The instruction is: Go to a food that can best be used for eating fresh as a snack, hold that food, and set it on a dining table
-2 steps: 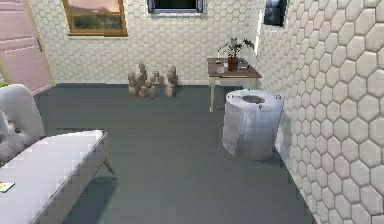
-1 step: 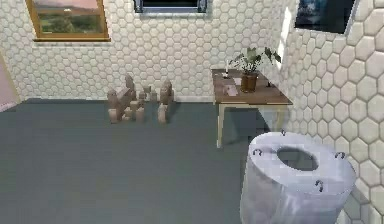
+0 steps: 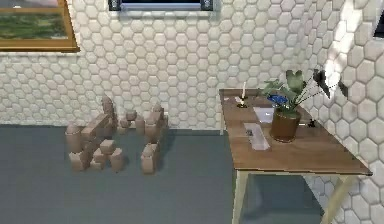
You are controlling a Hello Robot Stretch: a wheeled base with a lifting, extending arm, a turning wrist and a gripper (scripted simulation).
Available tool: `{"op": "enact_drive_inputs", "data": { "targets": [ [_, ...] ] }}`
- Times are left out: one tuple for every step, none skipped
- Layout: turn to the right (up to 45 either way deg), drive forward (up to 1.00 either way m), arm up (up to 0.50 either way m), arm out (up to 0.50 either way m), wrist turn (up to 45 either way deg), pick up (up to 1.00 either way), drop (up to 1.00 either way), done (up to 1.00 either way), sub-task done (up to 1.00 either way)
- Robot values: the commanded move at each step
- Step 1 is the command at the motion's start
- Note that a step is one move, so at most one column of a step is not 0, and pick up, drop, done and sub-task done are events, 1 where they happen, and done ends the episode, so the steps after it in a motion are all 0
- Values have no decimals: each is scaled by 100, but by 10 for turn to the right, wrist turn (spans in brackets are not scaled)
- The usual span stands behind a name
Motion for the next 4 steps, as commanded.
{"op": "enact_drive_inputs", "data": {
  "targets": [
    [0, 100, 0, 0, 0, 0, 0, 0, 0],
    [-30, 0, 0, 0, 0, 0, 0, 0, 0],
    [0, 40, 0, 0, 0, 0, 0, 0, 0],
    [-450, 0, 0, 0, 0, 0, 0, 0, 0]
  ]
}}
